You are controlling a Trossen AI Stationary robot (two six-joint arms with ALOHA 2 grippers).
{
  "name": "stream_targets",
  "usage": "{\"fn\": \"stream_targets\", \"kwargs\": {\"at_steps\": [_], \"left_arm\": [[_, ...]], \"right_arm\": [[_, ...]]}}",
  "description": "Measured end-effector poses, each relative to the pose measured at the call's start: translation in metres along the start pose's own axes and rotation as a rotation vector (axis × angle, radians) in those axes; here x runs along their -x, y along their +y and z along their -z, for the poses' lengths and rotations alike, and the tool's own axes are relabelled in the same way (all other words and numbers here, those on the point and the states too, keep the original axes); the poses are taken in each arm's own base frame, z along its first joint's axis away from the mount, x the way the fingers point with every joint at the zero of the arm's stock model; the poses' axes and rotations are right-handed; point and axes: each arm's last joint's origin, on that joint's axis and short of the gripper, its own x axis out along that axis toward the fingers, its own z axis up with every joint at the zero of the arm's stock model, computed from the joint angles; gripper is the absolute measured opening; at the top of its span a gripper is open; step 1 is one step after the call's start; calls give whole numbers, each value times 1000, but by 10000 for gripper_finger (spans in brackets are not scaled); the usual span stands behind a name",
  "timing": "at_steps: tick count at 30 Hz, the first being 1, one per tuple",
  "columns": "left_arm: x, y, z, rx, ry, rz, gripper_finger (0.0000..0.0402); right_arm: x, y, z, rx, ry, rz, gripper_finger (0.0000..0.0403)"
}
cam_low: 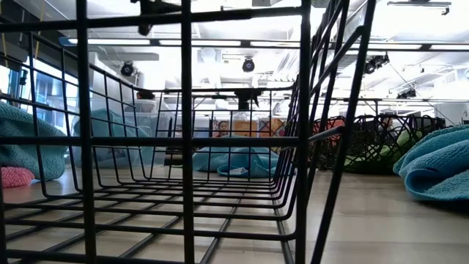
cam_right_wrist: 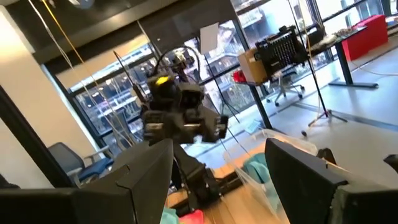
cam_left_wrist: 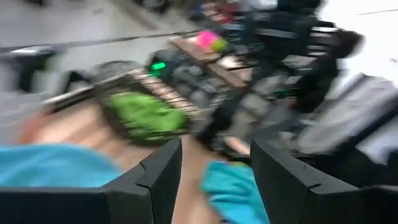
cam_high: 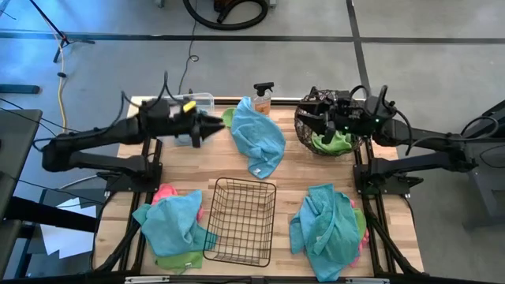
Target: Sort microfiber towel by color & place in baskets
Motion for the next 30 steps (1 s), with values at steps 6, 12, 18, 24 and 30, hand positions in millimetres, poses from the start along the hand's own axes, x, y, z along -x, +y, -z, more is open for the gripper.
{"fn": "stream_targets", "kwargs": {"at_steps": [6, 12, 18, 24, 30], "left_arm": [[-3, -26, 11, -157, -117, 180, 179], [5, -42, 12, -467, -161, 228, 179], [8, -45, 12, -516, -179, 206, 179], [8, -44, 12, -516, -184, 168, 179], [19, -41, 10, -510, -170, 120, 179]], "right_arm": [[-15, 0, 5, -5, 13, -93, 252], [-24, 1, 9, 28, 17, -155, 252], [-23, 8, 11, 100, 24, -205, 252], [-23, 14, 15, 151, 31, -216, 252], [-26, 13, 22, 148, 62, -151, 252]]}}
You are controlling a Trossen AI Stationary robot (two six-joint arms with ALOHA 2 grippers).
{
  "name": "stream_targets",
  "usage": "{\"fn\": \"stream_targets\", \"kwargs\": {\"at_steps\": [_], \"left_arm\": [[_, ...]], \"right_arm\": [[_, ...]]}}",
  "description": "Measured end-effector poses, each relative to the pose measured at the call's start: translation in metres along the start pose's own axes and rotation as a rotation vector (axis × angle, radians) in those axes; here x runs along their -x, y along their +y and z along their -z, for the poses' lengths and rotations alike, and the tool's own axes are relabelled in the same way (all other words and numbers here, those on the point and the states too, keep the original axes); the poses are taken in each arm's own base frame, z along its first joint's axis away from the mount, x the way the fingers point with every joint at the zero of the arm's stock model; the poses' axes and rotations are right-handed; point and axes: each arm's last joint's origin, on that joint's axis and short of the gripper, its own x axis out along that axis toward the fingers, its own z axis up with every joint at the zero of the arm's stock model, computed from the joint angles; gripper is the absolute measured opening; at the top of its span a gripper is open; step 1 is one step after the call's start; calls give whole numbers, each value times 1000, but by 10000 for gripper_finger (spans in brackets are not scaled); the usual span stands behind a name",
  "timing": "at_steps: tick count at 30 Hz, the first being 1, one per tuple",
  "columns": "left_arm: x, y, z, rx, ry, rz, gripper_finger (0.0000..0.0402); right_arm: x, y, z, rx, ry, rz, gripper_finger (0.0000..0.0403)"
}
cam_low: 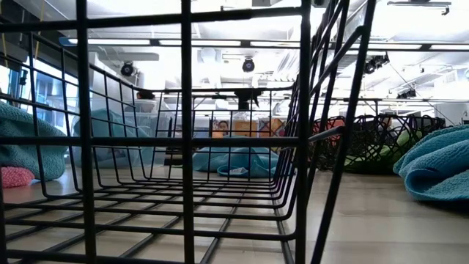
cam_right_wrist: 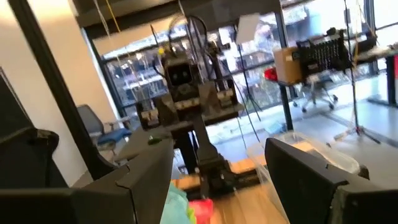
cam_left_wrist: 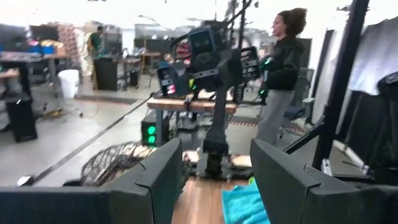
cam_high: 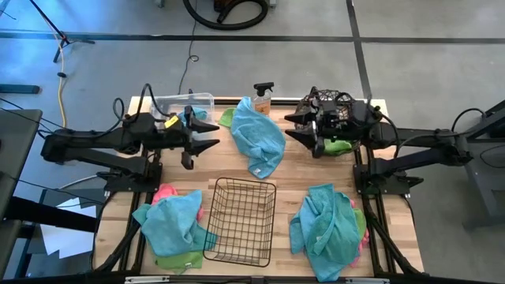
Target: Sort microfiber towel by color & place in baskets
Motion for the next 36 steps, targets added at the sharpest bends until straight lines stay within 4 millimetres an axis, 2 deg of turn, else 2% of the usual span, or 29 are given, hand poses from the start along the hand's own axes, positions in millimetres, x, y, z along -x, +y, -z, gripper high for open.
{"fn": "stream_targets", "kwargs": {"at_steps": [4, 8, 13, 18, 25, 29, 36], "left_arm": [[11, 2, -3, 26, 8, -31, 179], [21, 3, -4, 42, 30, -40, 179], [30, 4, -8, 65, 11, -42, 179], [34, 4, -10, 67, -5, -54, 179], [36, 5, -11, 61, -8, -75, 179], [36, 7, -10, 66, -8, -130, 179], [36, 8, -11, 67, -17, -175, 179]], "right_arm": [[-8, -4, 7, -16, 27, 40, 252], [-22, -19, 26, -109, 102, 195, 252], [-49, -42, 49, -144, 395, 436, 252], [-69, -70, 83, -134, 649, 726, 252], [-91, -105, 137, -260, 761, 880, 252], [-102, -120, 166, -334, 764, 933, 252], [-125, -133, 196, -341, 783, 951, 252]]}}
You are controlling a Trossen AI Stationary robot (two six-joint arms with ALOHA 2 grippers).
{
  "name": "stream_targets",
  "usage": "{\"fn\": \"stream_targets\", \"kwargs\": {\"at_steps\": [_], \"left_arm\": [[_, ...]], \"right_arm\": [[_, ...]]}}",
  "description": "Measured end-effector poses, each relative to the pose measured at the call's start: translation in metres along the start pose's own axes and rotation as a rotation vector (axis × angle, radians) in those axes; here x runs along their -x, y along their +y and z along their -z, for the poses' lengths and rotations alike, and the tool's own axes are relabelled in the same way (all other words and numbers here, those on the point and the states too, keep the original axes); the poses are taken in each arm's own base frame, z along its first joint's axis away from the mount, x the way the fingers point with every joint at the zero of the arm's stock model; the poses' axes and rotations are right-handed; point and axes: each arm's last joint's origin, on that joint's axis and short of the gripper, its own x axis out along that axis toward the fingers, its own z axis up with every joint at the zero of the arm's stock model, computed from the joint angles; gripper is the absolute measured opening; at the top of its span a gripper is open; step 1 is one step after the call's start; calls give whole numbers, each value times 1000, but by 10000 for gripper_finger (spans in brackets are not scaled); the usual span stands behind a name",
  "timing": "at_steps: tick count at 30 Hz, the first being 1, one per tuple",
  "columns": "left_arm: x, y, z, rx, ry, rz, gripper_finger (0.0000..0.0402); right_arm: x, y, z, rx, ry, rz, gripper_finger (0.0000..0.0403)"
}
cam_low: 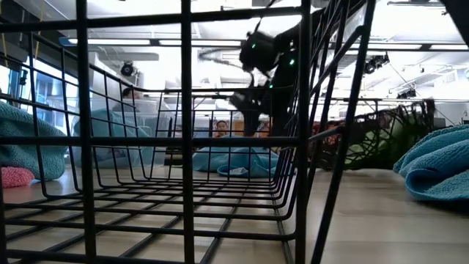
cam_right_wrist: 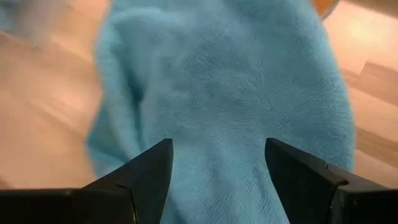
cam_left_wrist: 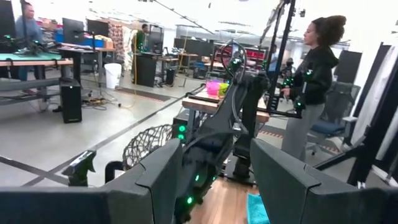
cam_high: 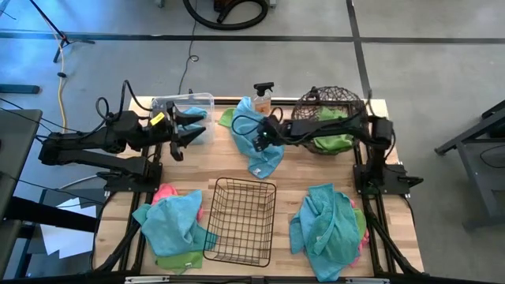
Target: Sort microfiber towel by color & place in baskets
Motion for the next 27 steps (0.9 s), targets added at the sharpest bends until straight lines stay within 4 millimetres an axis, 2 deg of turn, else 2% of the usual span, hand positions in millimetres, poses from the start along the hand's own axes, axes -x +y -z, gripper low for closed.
{"fn": "stream_targets", "kwargs": {"at_steps": [7, 15, 18, 22, 27], "left_arm": [[2, 0, -1, 14, -5, -1, 179], [8, 2, -5, 40, -31, 2, 179], [9, 2, -5, 47, -35, 2, 179], [9, 2, -5, 47, -35, 0, 179], [9, 2, -6, 49, -40, -7, 179]], "right_arm": [[-16, 15, -11, 14, 30, 20, 252], [11, 32, -31, 113, 67, 16, 252], [14, 35, -36, 126, 38, 19, 252], [6, 29, -36, 102, 59, 45, 252], [-16, 29, -27, 108, 94, 66, 252]]}}
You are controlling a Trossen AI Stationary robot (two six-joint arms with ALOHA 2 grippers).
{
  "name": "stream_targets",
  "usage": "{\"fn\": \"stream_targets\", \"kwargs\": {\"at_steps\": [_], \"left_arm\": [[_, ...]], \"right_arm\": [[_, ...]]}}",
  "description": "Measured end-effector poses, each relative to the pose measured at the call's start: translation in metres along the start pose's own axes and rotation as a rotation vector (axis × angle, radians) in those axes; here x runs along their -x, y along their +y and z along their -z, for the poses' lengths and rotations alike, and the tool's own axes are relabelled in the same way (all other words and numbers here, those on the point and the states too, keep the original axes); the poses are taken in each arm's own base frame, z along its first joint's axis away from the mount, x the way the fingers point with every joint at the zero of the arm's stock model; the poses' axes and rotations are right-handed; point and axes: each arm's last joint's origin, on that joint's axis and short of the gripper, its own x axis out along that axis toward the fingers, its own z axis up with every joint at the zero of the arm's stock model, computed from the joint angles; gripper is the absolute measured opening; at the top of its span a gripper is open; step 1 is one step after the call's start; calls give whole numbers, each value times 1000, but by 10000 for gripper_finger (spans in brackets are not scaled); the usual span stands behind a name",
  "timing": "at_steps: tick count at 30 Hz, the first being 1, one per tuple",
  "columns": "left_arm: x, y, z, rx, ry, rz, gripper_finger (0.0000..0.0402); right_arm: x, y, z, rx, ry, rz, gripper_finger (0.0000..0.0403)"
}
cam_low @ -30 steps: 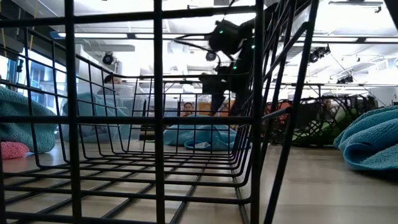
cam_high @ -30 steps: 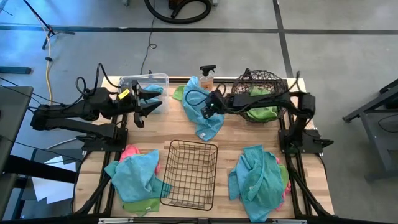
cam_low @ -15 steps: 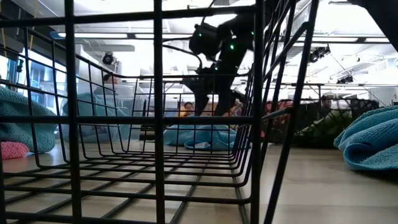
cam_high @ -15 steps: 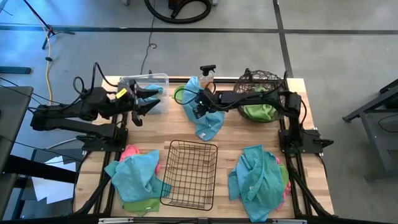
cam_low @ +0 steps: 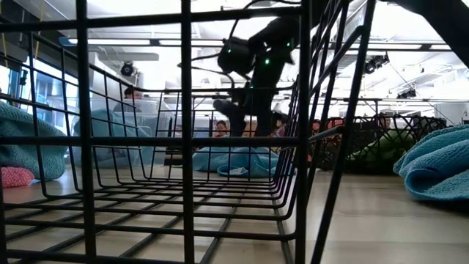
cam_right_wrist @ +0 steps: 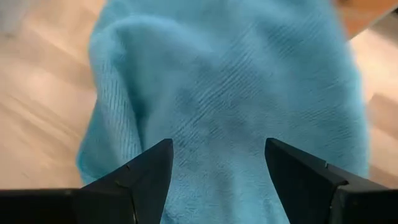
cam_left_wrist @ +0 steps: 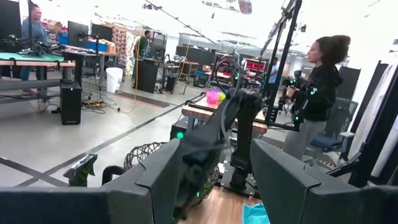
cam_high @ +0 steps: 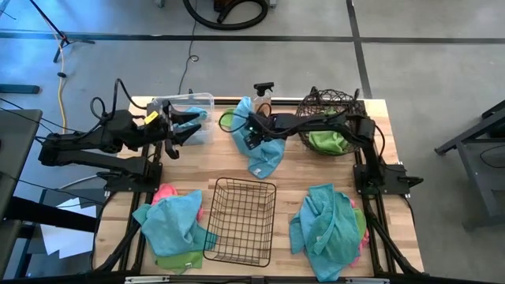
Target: Sort microfiber towel by color & place in baskets
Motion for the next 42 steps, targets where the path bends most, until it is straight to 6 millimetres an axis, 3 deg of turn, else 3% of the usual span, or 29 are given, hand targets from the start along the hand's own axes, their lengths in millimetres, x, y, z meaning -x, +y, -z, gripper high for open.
{"fn": "stream_targets", "kwargs": {"at_steps": [5, 8, 12, 14, 15, 19, 25, 30, 36, 42], "left_arm": [[0, 0, -3, 17, -34, 3, 179], [0, -1, -5, 23, -53, 5, 179], [1, -1, -9, 33, -92, 10, 179], [1, -1, -11, 31, -106, 11, 179], [1, -1, -11, 27, -112, 11, 179], [1, -1, -14, 22, -140, 6, 179], [1, -1, -14, 25, -148, -14, 179], [1, -1, -14, 37, -147, -13, 179], [1, -1, -14, 48, -145, -13, 179], [1, -1, -14, 48, -143, -13, 179]], "right_arm": [[-20, 3, 10, 25, 33, 33, 249], [-25, 4, 14, 47, 49, 50, 218], [-19, 8, 20, 127, 63, 54, 103], [-9, 10, 20, 177, 67, 47, 33], [-2, 10, 20, 205, 67, 43, 18], [36, 12, 13, 252, 10, 25, 31], [98, 3, 1, 326, -104, -28, 5], [135, -10, -6, 351, -167, -60, 12], [142, -17, -11, 358, -161, -114, 15], [123, -13, -14, 348, -119, -174, 59]]}}
